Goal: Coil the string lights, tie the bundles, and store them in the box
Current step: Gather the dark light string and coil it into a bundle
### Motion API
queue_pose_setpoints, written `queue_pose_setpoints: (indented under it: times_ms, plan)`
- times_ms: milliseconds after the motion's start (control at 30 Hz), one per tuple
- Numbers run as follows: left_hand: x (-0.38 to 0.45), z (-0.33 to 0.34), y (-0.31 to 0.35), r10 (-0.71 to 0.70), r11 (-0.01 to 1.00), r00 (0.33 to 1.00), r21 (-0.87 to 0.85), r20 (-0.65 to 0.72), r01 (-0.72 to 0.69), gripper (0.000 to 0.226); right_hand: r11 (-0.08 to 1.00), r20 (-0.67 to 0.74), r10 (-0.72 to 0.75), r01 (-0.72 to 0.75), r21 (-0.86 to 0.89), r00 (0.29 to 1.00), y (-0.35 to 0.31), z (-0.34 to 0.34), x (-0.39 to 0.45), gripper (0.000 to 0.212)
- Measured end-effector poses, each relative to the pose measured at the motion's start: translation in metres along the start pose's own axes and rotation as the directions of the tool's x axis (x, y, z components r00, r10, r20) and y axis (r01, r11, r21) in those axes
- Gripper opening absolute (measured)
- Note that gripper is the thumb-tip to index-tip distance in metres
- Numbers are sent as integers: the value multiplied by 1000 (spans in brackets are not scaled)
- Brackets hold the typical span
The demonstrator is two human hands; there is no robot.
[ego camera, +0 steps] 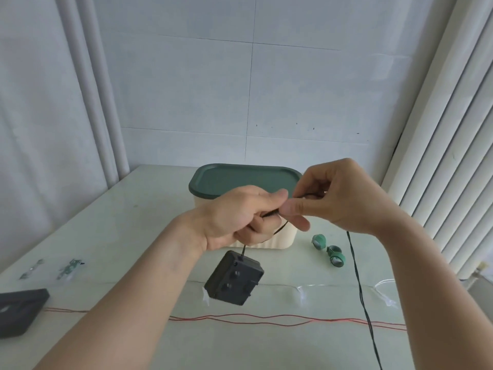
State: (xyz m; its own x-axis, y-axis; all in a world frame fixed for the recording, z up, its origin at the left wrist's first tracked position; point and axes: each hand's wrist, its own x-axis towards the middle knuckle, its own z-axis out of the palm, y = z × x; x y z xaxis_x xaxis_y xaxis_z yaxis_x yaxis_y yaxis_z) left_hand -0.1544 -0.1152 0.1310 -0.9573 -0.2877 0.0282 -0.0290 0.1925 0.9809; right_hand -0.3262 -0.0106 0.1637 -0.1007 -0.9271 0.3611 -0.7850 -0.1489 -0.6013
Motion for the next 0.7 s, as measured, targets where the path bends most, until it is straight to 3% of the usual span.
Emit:
queue_pose_setpoints:
  times_ms: [133, 233, 333, 400, 500, 567, 700]
  plan:
    - [-6, -4, 0, 39, 996, 999, -77, -11, -40, 42, 989, 79, -13, 2, 147, 997, 11, -5, 2, 39]
    - [-8, -9, 3, 100, 967, 995, -235, -21, -102, 39, 976, 112, 43, -66, 210, 993, 18, -1, 5, 46]
    - [-5, -10, 6, 204, 822, 967, -509, -154, -255, 39, 959, 183, 123, -164, 229, 975, 22, 9, 8, 56]
    - [-4, -15, 7, 253, 727, 929, -581, -270, -367, 38, 946, 268, 174, -236, 224, 948, 23, 11, 7, 55]
    - [-6, -20, 10, 261, 693, 887, -565, -382, -448, 38, 910, 457, 262, -376, 177, 850, 21, 10, 3, 48]
    - [-5, -17, 11, 256, 693, 850, -526, -461, -494, 39, 916, 501, 303, -394, 82, 810, 15, 13, 1, 43]
    - [-1, -8, 10, 285, 765, 815, -392, -505, -510, 33, 960, 445, 278, -263, -95, 852, -11, 29, 0, 39]
